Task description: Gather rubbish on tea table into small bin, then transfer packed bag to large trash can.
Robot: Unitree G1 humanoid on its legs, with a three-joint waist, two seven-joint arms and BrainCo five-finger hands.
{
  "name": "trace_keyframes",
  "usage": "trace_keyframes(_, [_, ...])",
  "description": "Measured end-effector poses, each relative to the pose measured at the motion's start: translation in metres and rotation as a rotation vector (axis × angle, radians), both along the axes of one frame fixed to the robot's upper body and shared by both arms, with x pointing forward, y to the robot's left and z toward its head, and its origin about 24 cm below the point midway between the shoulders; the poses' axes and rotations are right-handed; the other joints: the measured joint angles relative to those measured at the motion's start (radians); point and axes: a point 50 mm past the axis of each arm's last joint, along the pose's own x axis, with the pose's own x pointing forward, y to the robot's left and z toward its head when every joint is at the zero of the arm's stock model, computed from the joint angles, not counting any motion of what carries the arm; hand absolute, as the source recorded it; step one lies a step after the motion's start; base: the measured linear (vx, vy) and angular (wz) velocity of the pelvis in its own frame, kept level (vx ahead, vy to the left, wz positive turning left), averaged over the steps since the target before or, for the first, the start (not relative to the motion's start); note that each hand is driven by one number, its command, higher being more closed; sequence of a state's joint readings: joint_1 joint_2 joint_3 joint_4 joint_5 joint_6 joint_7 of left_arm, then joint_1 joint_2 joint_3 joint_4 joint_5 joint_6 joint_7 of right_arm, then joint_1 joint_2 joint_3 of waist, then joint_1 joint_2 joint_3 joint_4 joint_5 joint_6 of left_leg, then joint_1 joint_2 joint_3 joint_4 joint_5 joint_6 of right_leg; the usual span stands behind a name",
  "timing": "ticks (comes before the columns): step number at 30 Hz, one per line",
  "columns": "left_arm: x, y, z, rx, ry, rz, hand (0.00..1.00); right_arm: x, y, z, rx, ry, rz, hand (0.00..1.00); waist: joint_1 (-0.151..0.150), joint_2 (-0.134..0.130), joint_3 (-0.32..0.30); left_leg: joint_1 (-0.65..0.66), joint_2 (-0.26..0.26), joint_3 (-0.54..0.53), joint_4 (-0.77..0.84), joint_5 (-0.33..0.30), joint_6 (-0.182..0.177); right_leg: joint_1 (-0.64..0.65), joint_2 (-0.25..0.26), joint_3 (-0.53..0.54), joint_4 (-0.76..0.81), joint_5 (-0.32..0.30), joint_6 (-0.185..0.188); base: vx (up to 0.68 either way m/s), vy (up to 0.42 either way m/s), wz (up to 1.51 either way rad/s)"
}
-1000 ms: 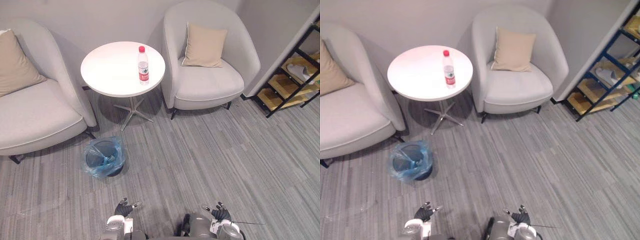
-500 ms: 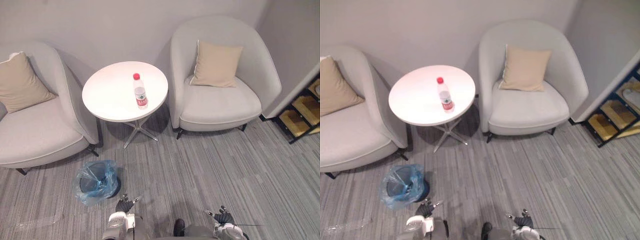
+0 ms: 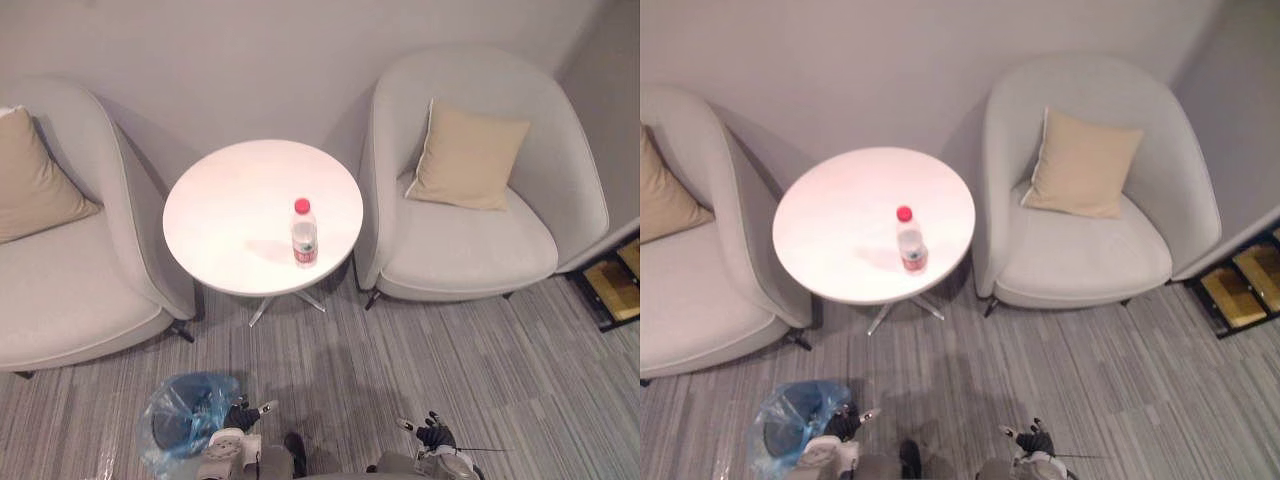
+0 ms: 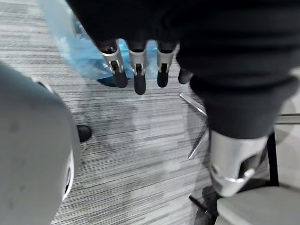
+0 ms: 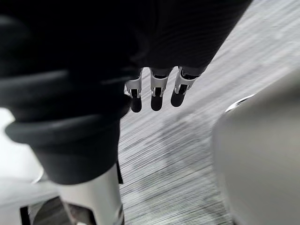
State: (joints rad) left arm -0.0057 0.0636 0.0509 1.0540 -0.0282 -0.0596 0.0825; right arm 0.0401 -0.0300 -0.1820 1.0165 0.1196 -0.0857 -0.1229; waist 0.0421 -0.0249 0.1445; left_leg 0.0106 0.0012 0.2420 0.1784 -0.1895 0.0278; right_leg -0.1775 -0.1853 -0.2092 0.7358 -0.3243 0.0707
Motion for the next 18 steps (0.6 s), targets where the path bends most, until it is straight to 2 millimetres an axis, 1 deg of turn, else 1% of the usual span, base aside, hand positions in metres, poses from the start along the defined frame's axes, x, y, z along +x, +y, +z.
trace_keyframes(1, [-0.001,0.000,0.000,-0.002,0.002,0.002,0.00,0.001,-0.002,0.000,-0.004,-0.002,0.002,0.00,-0.006,0.002,0.000,0.010,0.010,-0.020,-0.003,0.000,0.000,-0.014,0.017,0.002,-0.035,-0.007,-0.007,0.31,-0.071,0.73])
trace_keyframes(2, [-0.003,-0.001,-0.001,-0.005,0.008,0.002,0.00,0.000,-0.005,0.001,-0.009,0.000,0.002,0.00,-0.010,0.018,0.001,0.016,0.027,-0.046,-0.003,0.000,-0.001,-0.039,0.048,0.022,-0.104,-0.010,-0.010,0.23,-0.111,0.67])
trace_keyframes(3, [-0.004,-0.002,-0.002,-0.006,0.011,0.001,0.00,0.000,-0.007,0.001,-0.014,0.001,0.002,0.00,-0.012,0.024,0.002,0.026,0.042,-0.067,-0.003,0.001,-0.001,-0.054,0.072,0.047,-0.158,-0.005,-0.010,0.29,-0.168,0.75])
trace_keyframes(4, [-0.004,-0.001,-0.002,-0.002,0.012,-0.001,0.00,-0.001,-0.008,0.001,-0.016,0.004,0.001,0.00,-0.018,0.029,0.001,0.038,0.055,-0.096,-0.003,0.001,-0.001,-0.075,0.098,0.088,-0.240,0.022,-0.007,0.36,-0.228,0.78])
trace_keyframes(5, [-0.009,0.001,-0.003,0.002,0.023,0.001,0.00,-0.001,-0.007,0.000,-0.014,0.004,0.001,0.00,-0.027,0.023,-0.003,0.046,0.059,-0.122,-0.002,0.001,-0.007,-0.080,0.119,0.141,-0.336,0.084,-0.001,0.37,-0.264,0.98])
trace_keyframes(6, [-0.012,0.004,-0.003,0.011,0.030,0.001,0.00,-0.005,-0.005,-0.001,-0.009,0.016,0.006,0.00,-0.037,0.000,-0.016,0.049,0.048,-0.152,0.001,-0.002,-0.043,-0.072,0.119,0.203,-0.456,0.195,-0.003,0.33,-0.253,1.15])
trace_keyframes(7, [-0.011,0.005,-0.003,0.013,0.036,0.004,0.00,-0.009,-0.003,-0.003,0.002,0.023,-0.008,0.00,-0.042,-0.008,-0.016,0.068,0.044,-0.204,0.001,-0.037,-0.097,-0.067,0.114,0.216,-0.471,0.302,-0.023,0.31,-0.265,0.91])
trace_keyframes(8, [-0.012,0.000,-0.005,-0.005,0.042,0.009,0.00,-0.007,-0.009,-0.002,-0.014,0.026,-0.006,0.00,-0.033,0.022,-0.026,0.066,0.074,-0.210,0.001,-0.042,-0.107,-0.064,0.135,0.200,-0.459,0.304,-0.025,0.29,-0.246,0.66])
trace_keyframes(9, [-0.014,-0.008,-0.006,-0.027,0.046,0.012,0.00,-0.008,-0.013,-0.002,-0.026,0.030,-0.007,0.00,-0.026,0.042,-0.043,0.056,0.093,-0.218,-0.002,-0.041,-0.110,-0.056,0.147,0.177,-0.483,0.293,-0.040,0.27,-0.220,0.32])
trace_keyframes(10, [-0.013,-0.012,-0.006,-0.037,0.044,0.009,0.00,-0.007,-0.015,-0.001,-0.030,0.029,-0.005,0.00,-0.024,0.058,-0.040,0.058,0.107,-0.226,-0.001,-0.040,-0.112,-0.036,0.155,0.158,-0.506,0.290,-0.045,0.24,-0.189,0.52])
trace_keyframes(11, [-0.013,-0.016,-0.007,-0.046,0.046,0.007,0.00,-0.008,-0.016,-0.001,-0.032,0.031,-0.006,0.00,-0.030,0.072,-0.035,0.058,0.122,-0.236,0.004,-0.031,-0.126,-0.004,0.163,0.129,-0.532,0.289,-0.050,0.18,-0.171,0.62])
trace_keyframes(12, [-0.013,-0.017,-0.007,-0.051,0.051,0.006,0.00,-0.009,-0.018,-0.001,-0.037,0.035,-0.006,0.00,-0.033,0.074,-0.035,0.054,0.133,-0.237,0.025,-0.023,-0.139,0.028,0.168,0.108,-0.554,0.286,-0.056,0.15,-0.151,0.63])
trace_keyframes(14, [-0.009,-0.018,-0.006,-0.051,0.040,0.003,0.00,-0.011,-0.017,-0.002,-0.036,0.042,-0.006,0.00,-0.032,0.062,-0.032,0.022,0.144,-0.219,0.105,-0.018,-0.148,0.065,0.166,0.078,-0.577,0.279,-0.068,0.09,-0.094,0.54])
trace_keyframes(15, [-0.006,-0.018,-0.005,-0.051,0.033,-0.002,0.00,-0.011,-0.016,-0.002,-0.035,0.043,-0.001,0.00,-0.031,0.059,-0.032,-0.004,0.148,-0.203,0.144,-0.011,-0.157,0.083,0.163,0.058,-0.596,0.281,-0.071,0.04,-0.060,0.52])
trace_keyframes(16, [-0.004,-0.018,-0.004,-0.050,0.026,-0.007,0.00,-0.011,-0.015,-0.003,-0.034,0.045,0.001,0.00,-0.031,0.052,-0.030,-0.014,0.150,-0.187,0.156,-0.002,-0.158,0.093,0.161,0.049,-0.610,0.284,-0.075,0.03,-0.039,0.45])
trace_keyframes(18, [-0.001,-0.018,-0.003,-0.043,0.021,-0.024,0.00,-0.013,-0.011,-0.004,-0.023,0.056,0.000,0.00,-0.027,0.037,-0.028,-0.011,0.149,-0.162,0.113,0.028,-0.158,0.112,0.156,0.024,-0.652,0.298,-0.081,0.02,-0.017,0.39])
